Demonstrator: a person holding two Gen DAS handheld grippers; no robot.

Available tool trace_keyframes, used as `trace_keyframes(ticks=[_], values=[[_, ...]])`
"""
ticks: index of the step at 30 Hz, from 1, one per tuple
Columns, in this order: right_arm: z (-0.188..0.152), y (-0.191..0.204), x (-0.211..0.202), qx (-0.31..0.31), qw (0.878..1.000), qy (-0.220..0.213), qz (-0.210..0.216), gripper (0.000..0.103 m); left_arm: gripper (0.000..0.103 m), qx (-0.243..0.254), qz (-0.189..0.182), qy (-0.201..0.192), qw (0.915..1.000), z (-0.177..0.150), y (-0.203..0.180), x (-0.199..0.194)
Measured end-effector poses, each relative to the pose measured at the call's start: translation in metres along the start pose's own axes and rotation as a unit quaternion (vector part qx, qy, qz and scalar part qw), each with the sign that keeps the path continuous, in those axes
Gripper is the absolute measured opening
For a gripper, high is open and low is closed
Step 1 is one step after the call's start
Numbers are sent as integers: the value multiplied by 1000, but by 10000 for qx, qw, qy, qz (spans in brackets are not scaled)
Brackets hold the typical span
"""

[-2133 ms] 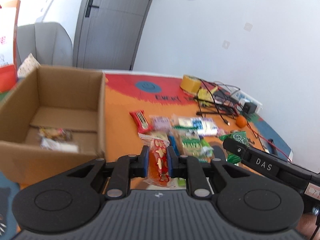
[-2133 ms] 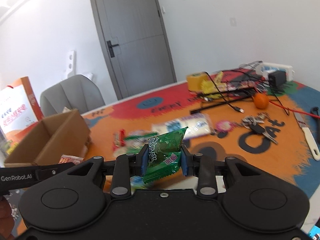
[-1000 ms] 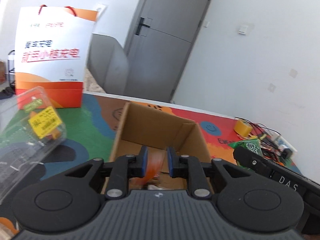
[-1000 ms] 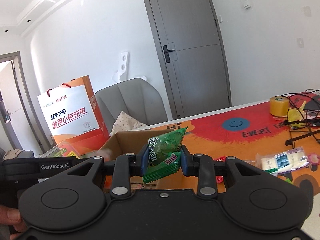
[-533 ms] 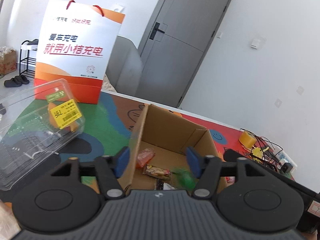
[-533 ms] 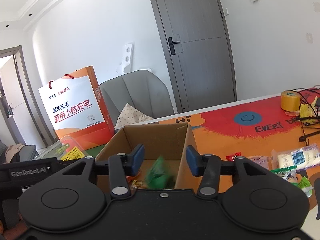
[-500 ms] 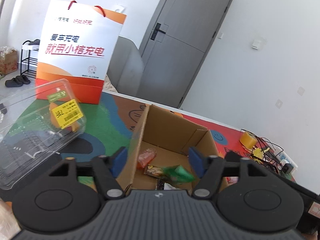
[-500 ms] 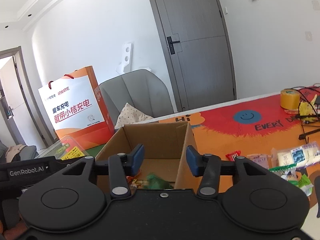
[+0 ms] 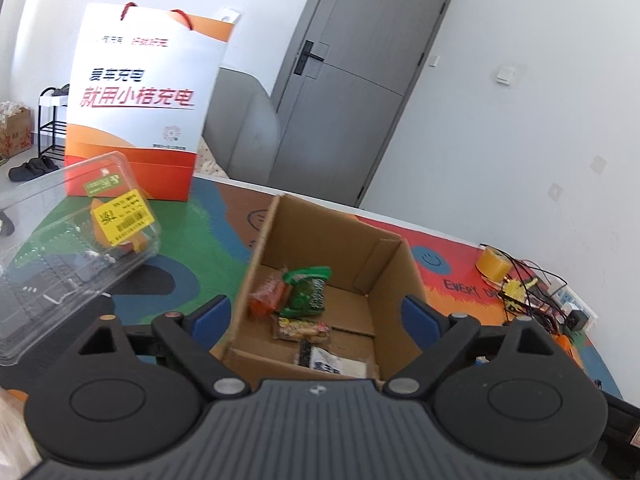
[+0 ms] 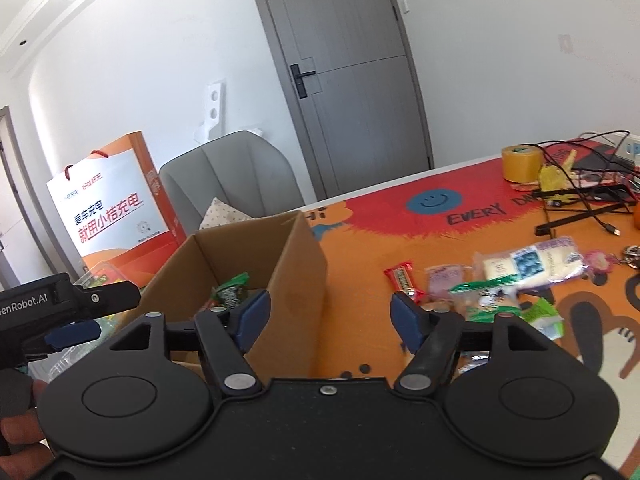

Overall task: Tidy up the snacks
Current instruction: 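Grasp the green-printed bread pack with the left tool while the right tool grasps a green snack pack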

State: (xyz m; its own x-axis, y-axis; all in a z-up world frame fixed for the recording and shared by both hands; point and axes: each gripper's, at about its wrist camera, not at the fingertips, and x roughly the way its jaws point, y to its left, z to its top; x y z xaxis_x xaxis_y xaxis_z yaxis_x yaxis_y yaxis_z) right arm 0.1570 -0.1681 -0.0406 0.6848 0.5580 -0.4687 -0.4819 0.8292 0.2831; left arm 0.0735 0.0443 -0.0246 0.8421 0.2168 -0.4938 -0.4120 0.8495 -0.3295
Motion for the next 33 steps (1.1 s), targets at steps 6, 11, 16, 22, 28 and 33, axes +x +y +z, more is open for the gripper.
trace_keyframes(ticks=[6,11,16,22,28,33], values=[[-4,-25,-10,150,9997,1,-178,71,93,272,-178,100,9994,-8,-26,2],[-3,-45,-23,279,9990,-89,-341,73,94,447,-387,182,9981,-14,-50,7],[-4,-67,-36,388,9977,-150,-543,73,94,677,-678,269,9950,-22,-76,9],[-6,-89,-48,518,9959,-231,-710,73,94,944,-969,333,9902,-31,-105,11],[-7,-109,-59,646,9938,-324,-840,73,93,1062,-1100,344,9876,-39,-127,17],[-10,-129,-62,820,9918,-351,-911,73,91,1155,-1178,424,9854,-46,-142,27]])
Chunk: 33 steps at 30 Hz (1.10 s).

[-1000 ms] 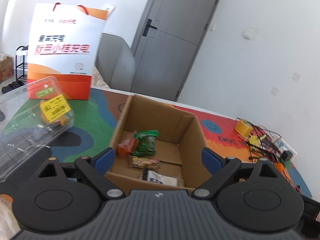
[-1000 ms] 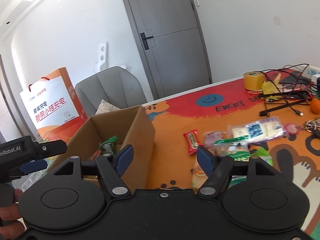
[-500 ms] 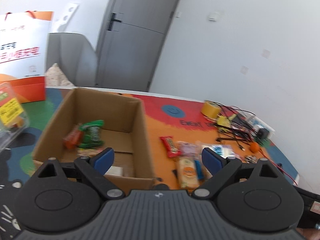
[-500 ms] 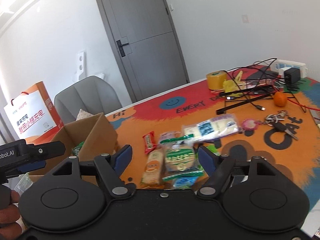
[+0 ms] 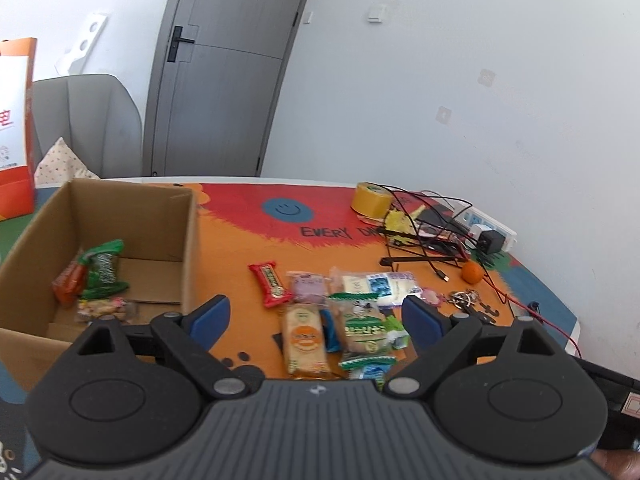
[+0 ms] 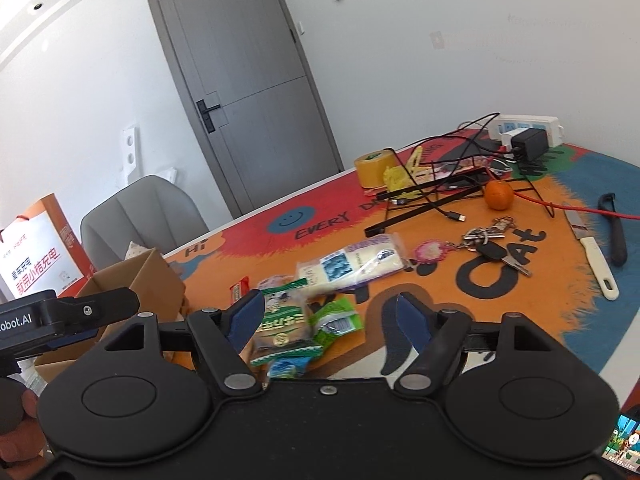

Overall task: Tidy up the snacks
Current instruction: 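Grasp the green-printed bread pack with the left tool while the right tool grasps a green snack pack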

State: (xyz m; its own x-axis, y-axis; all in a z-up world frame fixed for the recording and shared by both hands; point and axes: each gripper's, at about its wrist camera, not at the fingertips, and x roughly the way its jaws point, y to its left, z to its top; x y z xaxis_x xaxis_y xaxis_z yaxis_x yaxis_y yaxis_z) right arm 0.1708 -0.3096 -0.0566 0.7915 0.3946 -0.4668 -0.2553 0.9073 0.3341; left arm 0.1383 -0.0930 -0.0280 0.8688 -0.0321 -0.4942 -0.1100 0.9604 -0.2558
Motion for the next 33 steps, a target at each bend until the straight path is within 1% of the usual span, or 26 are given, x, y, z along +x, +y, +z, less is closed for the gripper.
trace_keyframes(ticks=[4,7,9,14,22,25,27,30,33], values=[[-2,-14,4,161,9999,22,-36,73,91,43,0,37,10000,-2,-9,11],[-3,-24,8,260,9996,61,-40,72,89,52,-1,159,9999,-3,-16,24],[-4,-31,12,343,9994,78,-32,69,88,34,-32,216,9998,-5,-19,33],[-9,-45,23,627,9979,188,24,65,84,32,31,361,9993,-7,-24,55],[-16,-58,36,780,9964,322,70,63,82,85,118,559,9983,-14,-34,87],[-19,-62,41,850,9956,381,97,60,77,157,123,644,9977,-18,-39,97],[-22,-65,45,892,9951,419,118,59,72,195,123,707,9972,-21,-42,104],[-24,-67,52,951,9941,476,188,56,70,186,150,814,9964,-24,-43,113],[-25,-68,57,992,9934,510,255,56,70,224,184,859,9959,-27,-45,119]])
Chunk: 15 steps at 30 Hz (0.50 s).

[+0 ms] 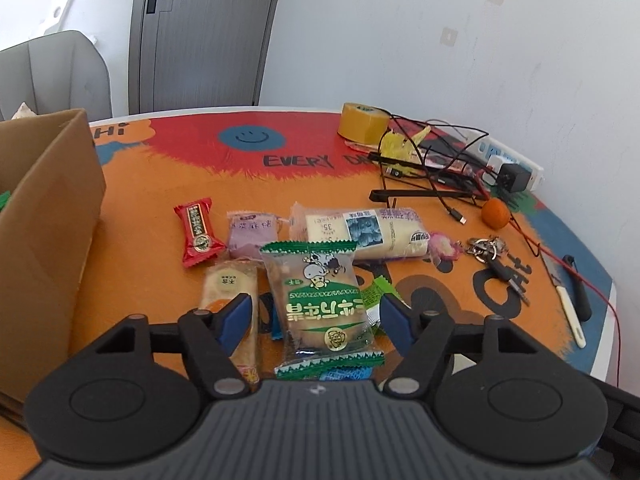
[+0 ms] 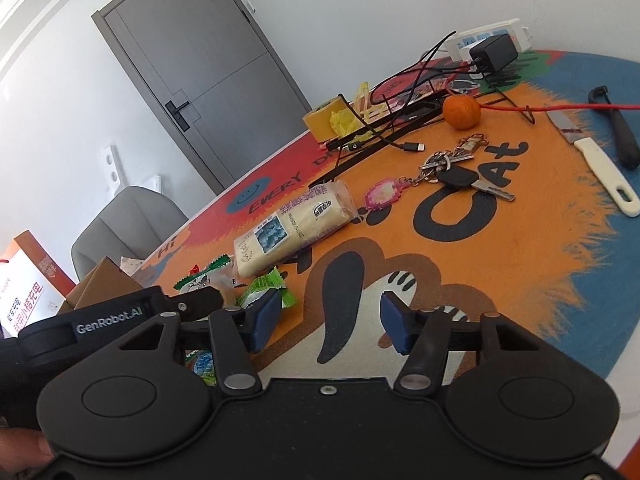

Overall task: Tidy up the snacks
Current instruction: 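Grasp the green-printed bread pack with the left tool while the right tool grasps a green snack pack, then carry the bread pack and green pack toward the cardboard box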

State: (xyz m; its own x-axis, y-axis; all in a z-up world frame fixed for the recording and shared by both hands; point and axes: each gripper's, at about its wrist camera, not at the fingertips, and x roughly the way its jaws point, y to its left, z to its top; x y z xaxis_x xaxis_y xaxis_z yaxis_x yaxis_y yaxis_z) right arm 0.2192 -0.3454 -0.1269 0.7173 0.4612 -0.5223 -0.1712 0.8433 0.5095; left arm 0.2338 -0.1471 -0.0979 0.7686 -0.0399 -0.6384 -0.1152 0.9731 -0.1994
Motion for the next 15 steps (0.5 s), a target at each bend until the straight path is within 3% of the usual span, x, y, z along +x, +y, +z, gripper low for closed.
trace_keyframes(ticks=[4,5,6,7,15], values=[[0,0,7,44,10000,37,39,56,69,185,122,-5,9998,1,-7,8],[-1,0,8,47,10000,40,59,56,64,241,130,9,9996,1,-9,9],[-1,1,9,51,10000,45,72,56,50,297,137,39,9995,1,-10,11],[-1,1,11,58,9999,53,81,56,48,280,120,96,9995,1,-10,14],[-2,10,25,24,9998,75,202,56,46,130,63,-56,9999,4,2,2]])
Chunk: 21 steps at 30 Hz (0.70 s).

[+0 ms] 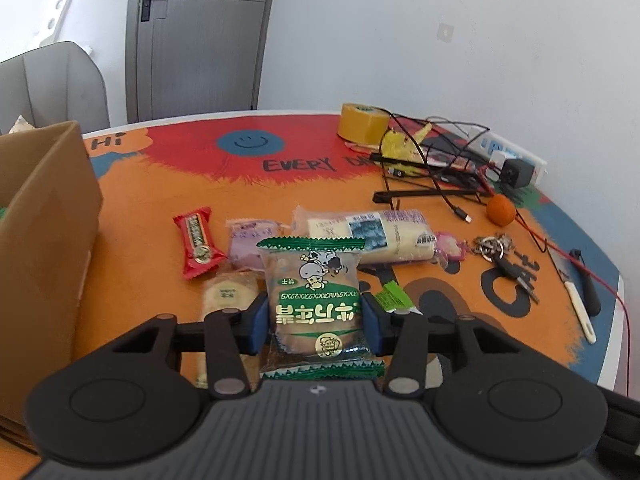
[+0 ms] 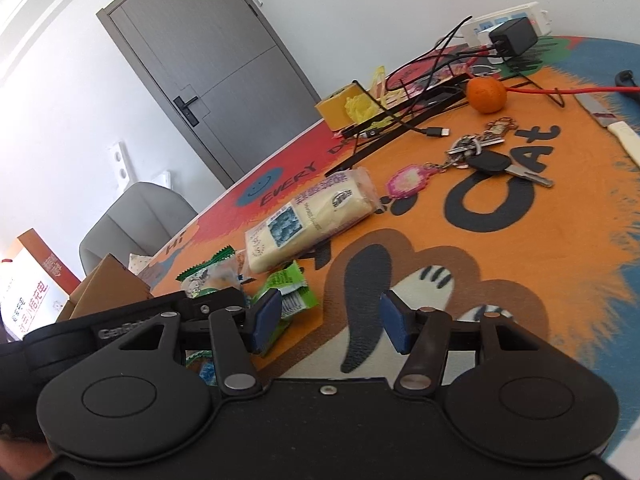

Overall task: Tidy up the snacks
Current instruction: 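Carry the bread pack and green pack toward the cardboard box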

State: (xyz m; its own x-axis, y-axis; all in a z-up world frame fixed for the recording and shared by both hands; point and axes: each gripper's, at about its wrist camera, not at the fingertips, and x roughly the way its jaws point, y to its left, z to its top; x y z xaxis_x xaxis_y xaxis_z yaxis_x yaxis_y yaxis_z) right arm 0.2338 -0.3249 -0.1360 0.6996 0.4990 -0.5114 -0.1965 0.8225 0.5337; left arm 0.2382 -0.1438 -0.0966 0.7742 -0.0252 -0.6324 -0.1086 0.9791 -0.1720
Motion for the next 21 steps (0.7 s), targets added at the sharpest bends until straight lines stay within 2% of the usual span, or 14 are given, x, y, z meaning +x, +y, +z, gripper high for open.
trace_keyframes(ticks=[11,15,19,20,21], values=[[-1,25,20,-173,9998,84,34,57,46,-334,79,-171,9993,9,30,-16],[0,36,29,-327,9994,50,-100,66,46,-439,104,-195,9988,10,40,-20],[-2,46,35,-465,9987,43,-216,66,46,-533,125,-235,9982,11,48,-26],[-3,50,37,-536,9982,32,-279,63,46,-542,139,-247,9981,11,49,-28],[-5,52,38,-628,9973,37,-367,49,46,-553,144,-253,9980,11,51,-29]])
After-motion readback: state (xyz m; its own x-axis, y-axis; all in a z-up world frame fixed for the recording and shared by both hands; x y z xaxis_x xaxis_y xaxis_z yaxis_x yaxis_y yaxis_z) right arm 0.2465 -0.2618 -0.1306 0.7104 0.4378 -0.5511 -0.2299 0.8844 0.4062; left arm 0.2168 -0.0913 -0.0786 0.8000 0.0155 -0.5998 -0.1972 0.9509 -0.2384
